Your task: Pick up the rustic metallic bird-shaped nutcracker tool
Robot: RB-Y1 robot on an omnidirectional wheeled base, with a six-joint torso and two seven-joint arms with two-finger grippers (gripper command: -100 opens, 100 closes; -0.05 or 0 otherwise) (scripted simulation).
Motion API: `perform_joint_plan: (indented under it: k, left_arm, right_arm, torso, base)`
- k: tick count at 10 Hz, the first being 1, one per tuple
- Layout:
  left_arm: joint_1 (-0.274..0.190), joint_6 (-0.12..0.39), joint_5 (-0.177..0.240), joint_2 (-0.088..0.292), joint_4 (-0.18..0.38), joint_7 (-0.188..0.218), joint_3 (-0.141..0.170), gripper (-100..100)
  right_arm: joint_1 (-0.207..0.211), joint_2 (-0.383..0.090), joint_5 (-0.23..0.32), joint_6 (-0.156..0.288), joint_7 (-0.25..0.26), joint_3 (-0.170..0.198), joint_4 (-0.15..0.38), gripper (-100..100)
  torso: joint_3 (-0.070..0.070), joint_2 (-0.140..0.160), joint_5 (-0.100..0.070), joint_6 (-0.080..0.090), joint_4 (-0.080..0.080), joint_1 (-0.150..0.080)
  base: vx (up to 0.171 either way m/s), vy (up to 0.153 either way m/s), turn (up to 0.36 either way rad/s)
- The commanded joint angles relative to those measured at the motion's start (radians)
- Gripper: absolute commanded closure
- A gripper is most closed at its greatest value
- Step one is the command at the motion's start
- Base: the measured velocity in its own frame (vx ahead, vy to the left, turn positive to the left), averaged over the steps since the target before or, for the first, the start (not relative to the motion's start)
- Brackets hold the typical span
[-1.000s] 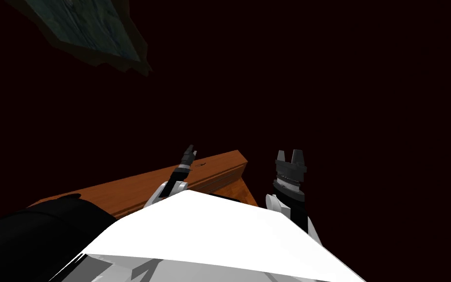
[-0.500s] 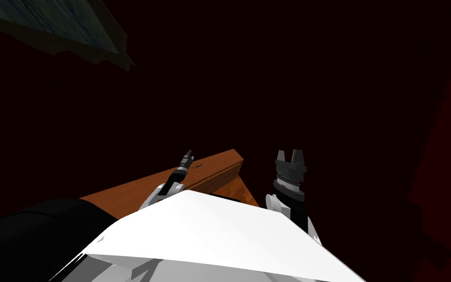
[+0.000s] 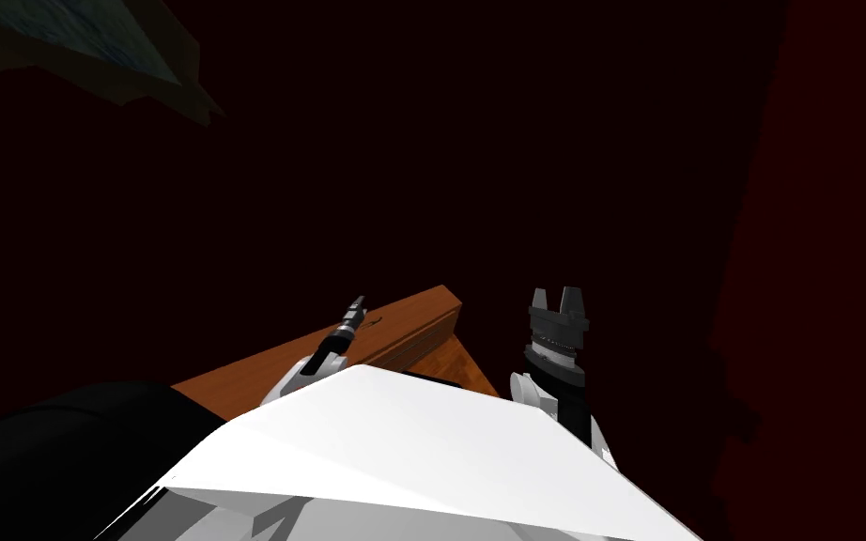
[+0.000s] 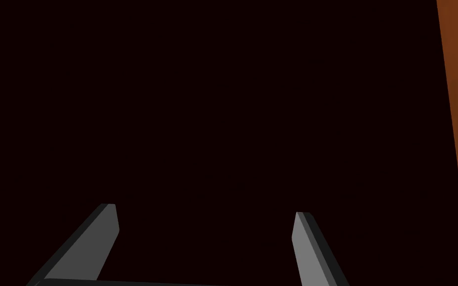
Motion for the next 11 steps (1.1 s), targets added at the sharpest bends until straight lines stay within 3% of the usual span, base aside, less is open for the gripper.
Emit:
perform_joint_plan:
  k: [1, 2, 3, 5, 8, 11]
  left_arm:
    - [-0.014, 0.044, 0.022, 0.027, 0.05, 0.01, 0.021, -100]
    - [-0.014, 0.044, 0.022, 0.027, 0.08, 0.01, 0.021, -100]
    - [-0.019, 0.084, 0.042, 0.048, 0.118, 0.019, 0.039, -100]
    - [-0.019, 0.084, 0.042, 0.048, 0.148, 0.019, 0.039, -100]
    - [-0.031, 0.166, 0.087, 0.092, 0.25, 0.037, 0.074, -100]
    - [-0.037, 0.21, 0.111, 0.114, 0.338, 0.047, 0.092, -100]
  right_arm:
    - [0.0, 0.0, 0.0, 0.0, 0.0, 0.0, 0.0, 0]
    - [0.0, 0.0, 0.0, 0.0, 0.0, 0.0, 0.0, 0]
    - [0.0, 0.0, 0.0, 0.0, 0.0, 0.0, 0.0, 0]
    - [0.0, 0.0, 0.0, 0.0, 0.0, 0.0, 0.0, 0]
    - [0.0, 0.0, 0.0, 0.0, 0.0, 0.0, 0.0, 0]
    - [0.0, 0.0, 0.0, 0.0, 0.0, 0.0, 0.0, 0]
  torso:
    - [0.0, 0.0, 0.0, 0.0, 0.0, 0.0]
    - [0.0, 0.0, 0.0, 0.001, 0.0, 0.0]
    - [0.0, 0.0, 0.0, 0.0, 0.0, 0.0]
    - [0.0, 0.0, 0.0, 0.0, 0.0, 0.0]
    - [0.0, 0.0, 0.0, 0.0, 0.0, 0.0]
    - [0.0, -0.001, 0.0, 0.0, 0.0, 0.0]
  base:
    - [-0.006, 0.006, -0.25]
    - [-0.005, 0.011, -0.123]
    - [-0.002, 0.005, -0.247]
    - [-0.001, 0.007, -0.053]
    - [0.0, 0.004, -0.215]
    - [0.003, 0.01, -0.165]
